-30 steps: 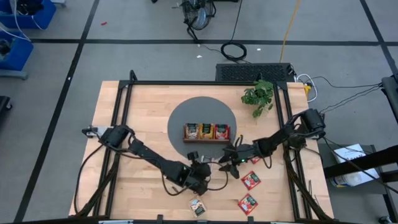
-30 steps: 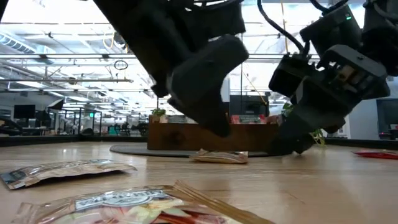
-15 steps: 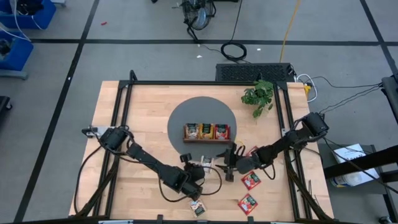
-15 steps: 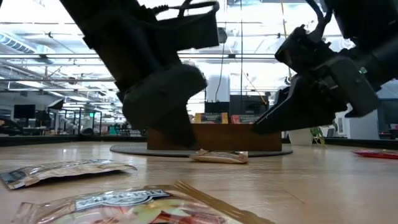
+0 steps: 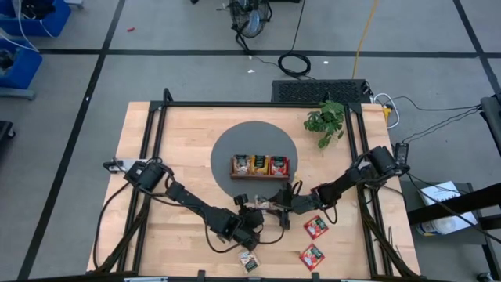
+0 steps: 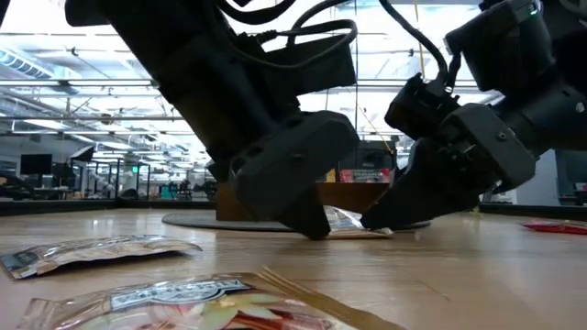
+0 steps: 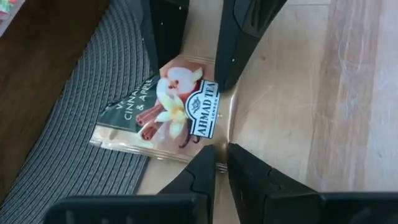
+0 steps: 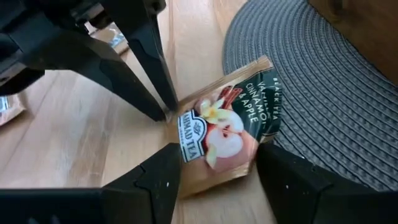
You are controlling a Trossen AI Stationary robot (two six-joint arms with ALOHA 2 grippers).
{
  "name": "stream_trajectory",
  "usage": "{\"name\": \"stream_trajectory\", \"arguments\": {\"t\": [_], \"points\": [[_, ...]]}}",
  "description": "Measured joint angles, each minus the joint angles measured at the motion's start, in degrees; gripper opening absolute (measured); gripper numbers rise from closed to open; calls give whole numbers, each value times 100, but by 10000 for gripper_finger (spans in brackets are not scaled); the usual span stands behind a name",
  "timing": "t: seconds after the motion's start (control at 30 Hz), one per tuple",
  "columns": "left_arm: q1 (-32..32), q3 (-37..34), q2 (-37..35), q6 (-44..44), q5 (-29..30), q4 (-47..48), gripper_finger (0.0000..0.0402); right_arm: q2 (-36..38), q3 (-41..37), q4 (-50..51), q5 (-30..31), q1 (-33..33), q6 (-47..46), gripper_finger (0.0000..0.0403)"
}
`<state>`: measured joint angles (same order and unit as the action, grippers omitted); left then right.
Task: Pick & Place Tea
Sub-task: Put the brown tea bag into the left section of the wooden organizer
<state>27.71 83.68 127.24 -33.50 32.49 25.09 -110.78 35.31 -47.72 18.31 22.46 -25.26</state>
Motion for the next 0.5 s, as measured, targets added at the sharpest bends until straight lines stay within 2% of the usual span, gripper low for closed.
{"name": "stream_trajectory", "arguments": {"t": [0.33, 0.5], "points": [[1, -11, 10, 115, -60, 5, 51, -92, -8, -309, -57, 0, 0, 194], [36, -13, 16, 132, -54, -8, 51, -114, -17, -572, -262, 22, 84, 152]]}}
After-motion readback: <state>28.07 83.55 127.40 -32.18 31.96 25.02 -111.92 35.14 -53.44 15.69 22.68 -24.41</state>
